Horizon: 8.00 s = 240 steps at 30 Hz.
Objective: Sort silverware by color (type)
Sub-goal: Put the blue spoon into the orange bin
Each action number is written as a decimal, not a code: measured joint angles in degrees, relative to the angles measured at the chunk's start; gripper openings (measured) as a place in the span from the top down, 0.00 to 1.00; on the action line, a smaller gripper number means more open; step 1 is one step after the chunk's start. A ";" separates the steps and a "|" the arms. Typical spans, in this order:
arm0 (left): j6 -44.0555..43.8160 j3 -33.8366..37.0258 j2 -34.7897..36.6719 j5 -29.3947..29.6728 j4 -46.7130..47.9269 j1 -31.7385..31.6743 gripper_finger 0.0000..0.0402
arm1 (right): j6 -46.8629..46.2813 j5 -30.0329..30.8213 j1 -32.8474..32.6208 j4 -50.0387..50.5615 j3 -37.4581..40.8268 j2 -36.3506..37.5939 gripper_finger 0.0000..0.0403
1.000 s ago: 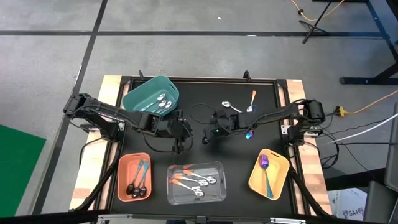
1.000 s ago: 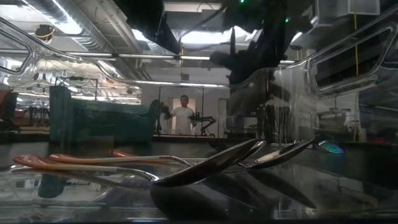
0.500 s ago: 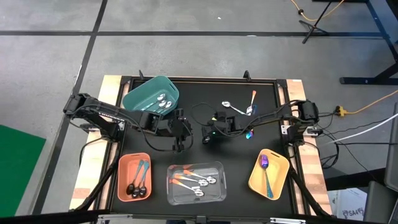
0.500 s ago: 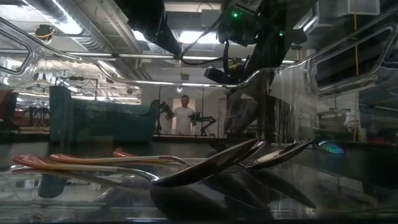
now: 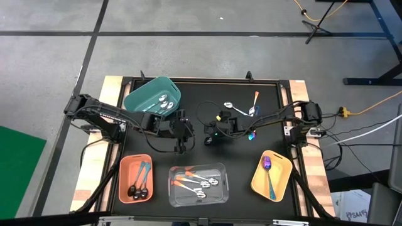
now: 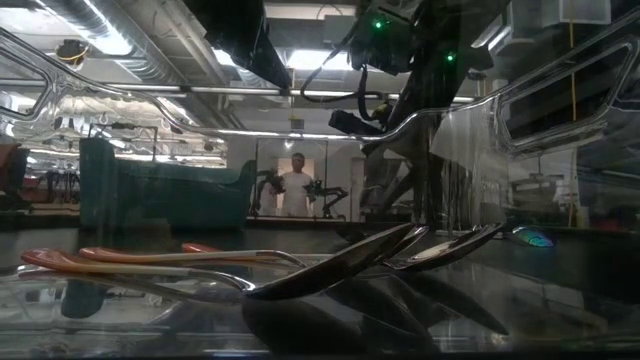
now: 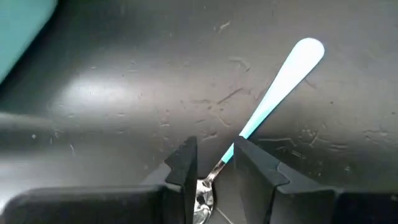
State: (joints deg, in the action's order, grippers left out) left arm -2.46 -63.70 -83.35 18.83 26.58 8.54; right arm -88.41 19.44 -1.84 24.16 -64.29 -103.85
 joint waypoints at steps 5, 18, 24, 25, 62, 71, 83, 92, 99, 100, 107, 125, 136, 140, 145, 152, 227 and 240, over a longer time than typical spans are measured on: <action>0.02 0.00 -0.02 0.00 -0.02 0.00 0.79 | -0.75 0.96 -0.01 0.38 0.00 0.00 0.77; 0.07 -0.07 -0.07 0.00 -0.06 0.04 0.79 | -2.79 0.48 -0.01 0.95 -0.02 -3.47 0.77; 0.08 -0.09 -0.07 -0.02 -0.06 0.02 0.79 | -2.83 0.60 -0.01 1.34 -0.02 -4.87 0.77; 0.09 -0.09 -0.07 -0.02 -0.05 0.02 0.79 | -2.83 0.55 -0.01 1.28 -0.02 -4.89 0.77; 0.09 -0.07 -0.07 -0.02 -0.13 0.00 0.79 | 0.45 -0.48 2.07 -1.39 -0.02 -5.18 0.77; 0.08 -0.07 -0.07 -0.02 -0.13 0.00 0.79 | 0.32 -0.66 1.32 -1.70 -0.02 -5.20 0.77; 0.07 -0.02 -0.05 -0.02 -0.57 0.02 0.79 | 0.32 -1.83 0.36 -4.99 -0.37 -8.69 0.77; 0.03 -0.02 -0.05 -0.01 -0.59 0.00 0.79 | 2.72 -2.14 0.36 -4.03 -0.34 -8.87 0.78; 0.00 -0.02 -0.06 -0.02 -0.59 0.00 0.79 | 4.71 -2.39 0.36 -3.54 -0.26 -8.92 0.91; 0.00 -0.02 -0.04 0.00 -0.59 0.00 0.79 | 4.71 -2.36 0.36 -3.54 -0.26 -8.92 0.93; 0.70 -0.02 -0.04 0.00 -0.54 0.00 0.79 | 11.21 -2.51 0.36 -3.54 -0.22 -8.92 0.98; 4.17 -0.02 0.00 0.02 2.53 0.77 0.79 | 31.42 -2.03 0.34 -5.07 -0.15 -8.92 1.00; 3.02 -0.02 0.00 -2.71 7.53 5.06 0.79 | 47.98 -2.63 0.38 -2.10 -4.94 -9.41 1.00; 1.02 -0.02 0.00 -3.44 7.54 6.62 0.79 | 48.69 -3.58 0.36 -3.21 -6.69 -9.51 1.00; -3.62 -0.02 0.02 -3.50 9.05 8.35 0.79 | 48.69 -3.45 0.32 -3.68 -8.06 -9.46 1.00; -19.77 -0.02 0.01 -3.50 15.96 9.70 0.79 | 47.73 -2.96 0.47 -11.71 -8.79 -9.33 1.00; -67.91 -0.07 14.82 23.74 20.44 4.06 0.79 | 61.91 -8.59 0.36 -61.79 -8.90 -9.03 1.00; -66.42 -0.07 14.23 23.66 20.31 3.58 0.80 | 61.91 -8.59 0.36 -61.79 -8.90 -9.03 1.00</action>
State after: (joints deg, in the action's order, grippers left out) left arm -68.88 -63.77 -69.12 42.49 46.89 12.12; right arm -26.50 10.85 -1.48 -37.63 -73.19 -112.88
